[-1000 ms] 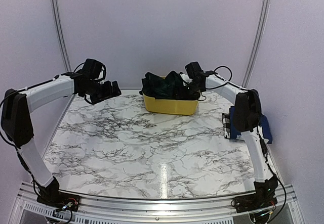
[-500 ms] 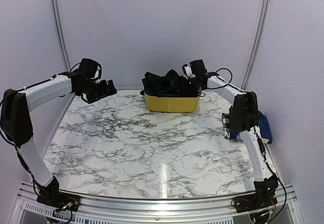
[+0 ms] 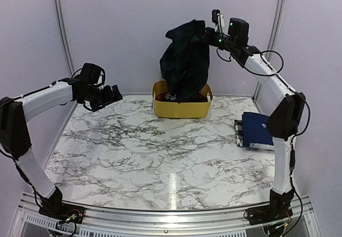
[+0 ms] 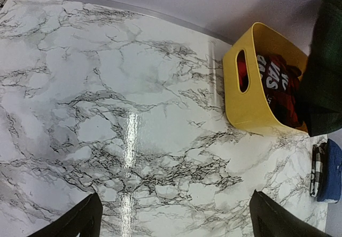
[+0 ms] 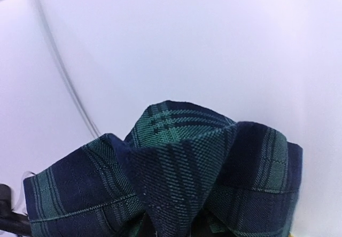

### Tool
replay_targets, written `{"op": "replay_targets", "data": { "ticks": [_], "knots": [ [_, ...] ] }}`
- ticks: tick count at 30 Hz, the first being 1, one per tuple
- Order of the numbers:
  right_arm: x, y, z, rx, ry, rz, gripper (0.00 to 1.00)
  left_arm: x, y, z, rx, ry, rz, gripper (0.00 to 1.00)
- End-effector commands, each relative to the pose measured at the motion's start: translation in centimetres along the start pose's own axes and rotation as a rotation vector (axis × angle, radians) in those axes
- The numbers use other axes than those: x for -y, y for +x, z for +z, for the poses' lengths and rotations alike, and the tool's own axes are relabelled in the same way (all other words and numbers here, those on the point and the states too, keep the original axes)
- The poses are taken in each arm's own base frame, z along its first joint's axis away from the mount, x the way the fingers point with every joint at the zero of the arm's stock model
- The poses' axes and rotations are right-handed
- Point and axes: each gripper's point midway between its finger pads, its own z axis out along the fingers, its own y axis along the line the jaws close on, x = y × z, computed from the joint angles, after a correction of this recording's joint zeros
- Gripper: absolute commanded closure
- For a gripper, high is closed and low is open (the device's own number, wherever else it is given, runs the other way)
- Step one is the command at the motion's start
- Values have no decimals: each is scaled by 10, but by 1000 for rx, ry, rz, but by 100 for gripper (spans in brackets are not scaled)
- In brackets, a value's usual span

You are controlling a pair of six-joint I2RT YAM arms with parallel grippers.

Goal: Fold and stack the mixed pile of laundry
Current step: Pick up the crumpled skirt from the bin, then place the crumpled skirt at the center of the board.

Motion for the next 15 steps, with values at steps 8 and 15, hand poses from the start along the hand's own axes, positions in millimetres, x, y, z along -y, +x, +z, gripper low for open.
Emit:
{"op": "replay_targets", "data": {
  "ticks": [8,15],
  "knots": [
    [-173,-166,-121,409,-396,-138,100,9,-22,-32,116,44,-24,1],
    [-240,-136,-134,318,-550,-87,100,6,-28,-44,163,32,-45,1]
  ]
}}
